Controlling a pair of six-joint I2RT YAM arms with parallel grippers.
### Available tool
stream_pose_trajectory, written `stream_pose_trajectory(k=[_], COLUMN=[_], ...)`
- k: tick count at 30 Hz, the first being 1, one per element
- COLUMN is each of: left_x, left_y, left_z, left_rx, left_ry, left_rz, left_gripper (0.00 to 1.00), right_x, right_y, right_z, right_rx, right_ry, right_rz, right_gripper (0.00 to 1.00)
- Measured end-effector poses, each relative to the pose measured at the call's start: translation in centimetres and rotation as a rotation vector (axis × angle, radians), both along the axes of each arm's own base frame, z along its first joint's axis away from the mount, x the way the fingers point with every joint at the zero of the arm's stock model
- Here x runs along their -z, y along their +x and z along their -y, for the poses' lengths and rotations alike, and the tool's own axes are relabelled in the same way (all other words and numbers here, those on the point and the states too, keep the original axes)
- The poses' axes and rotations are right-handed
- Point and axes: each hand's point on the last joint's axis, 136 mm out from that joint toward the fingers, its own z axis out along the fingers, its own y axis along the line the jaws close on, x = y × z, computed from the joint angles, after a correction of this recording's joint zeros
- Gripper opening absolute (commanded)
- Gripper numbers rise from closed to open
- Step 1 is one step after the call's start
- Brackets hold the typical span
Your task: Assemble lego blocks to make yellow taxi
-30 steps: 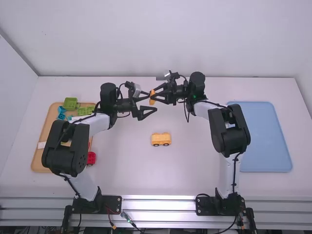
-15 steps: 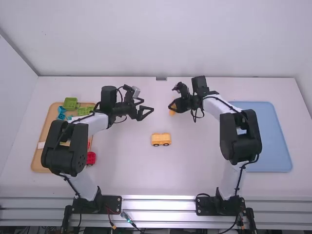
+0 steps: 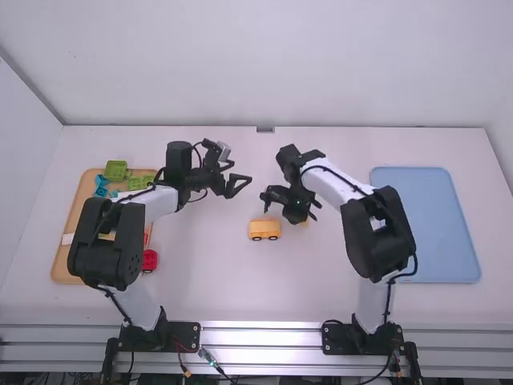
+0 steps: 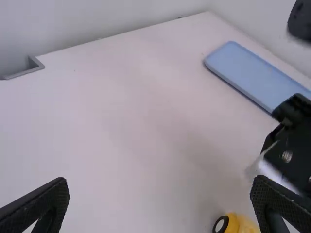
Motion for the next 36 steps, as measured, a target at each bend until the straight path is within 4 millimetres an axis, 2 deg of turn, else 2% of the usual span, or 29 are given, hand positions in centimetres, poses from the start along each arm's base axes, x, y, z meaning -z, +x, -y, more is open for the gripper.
stream_pose_trajectory(k=[3, 9, 14, 16, 17, 21, 22, 27, 28, 33, 36], left_x=[0.1, 0.1, 0.1, 0.1, 0.1, 0.1, 0.1, 0.1, 0.0, 0.1, 0.1], left_y=[-0.1, 0.0, 0.0, 0.0, 0.0, 0.0, 0.0, 0.0, 0.0, 0.0, 0.0], left_z=[0.0, 0.0, -0.1, 0.0, 0.0, 0.0, 0.0, 0.0, 0.0, 0.0, 0.0], left_rx=[0.003, 0.004, 0.005, 0.005, 0.005, 0.005, 0.005, 0.005, 0.005, 0.004, -0.001], left_ry=[0.006, 0.011, 0.012, 0.012, 0.012, 0.012, 0.012, 0.012, 0.012, 0.012, 0.005], left_rz=[0.002, 0.009, 0.013, 0.015, 0.015, 0.015, 0.014, 0.015, 0.016, 0.015, 0.002], left_gripper=[0.99, 0.99, 0.99, 0.99, 0.99, 0.99, 0.99, 0.99, 0.99, 0.99, 0.99], right_x=[0.7, 1.9, 3.2, 3.3, 3.3, 3.4, 3.4, 3.4, 3.4, 3.2, 2.6], right_y=[-0.5, 0.3, -0.7, -0.5, -0.5, -0.5, -0.5, -0.6, -0.6, -0.6, 0.5], right_z=[0.5, 0.7, 1.9, 1.8, 1.8, 1.6, 1.6, 1.3, 1.3, 1.3, 0.7], right_rx=[-0.047, -0.067, -0.055, -0.055, -0.055, -0.068, -0.069, -0.072, -0.075, -0.065, -0.056], right_ry=[-0.04, -0.03, -0.046, -0.042, -0.042, -0.033, -0.029, -0.015, -0.013, -0.014, 0.008], right_rz=[-0.018, 0.027, 0.001, 0.012, 0.012, 0.014, 0.012, 0.007, 0.006, 0.002, 0.036], right_gripper=[0.0, 0.0, 0.0, 0.07, 0.07, 0.27, 0.4, 0.85, 0.99, 0.99, 0.99])
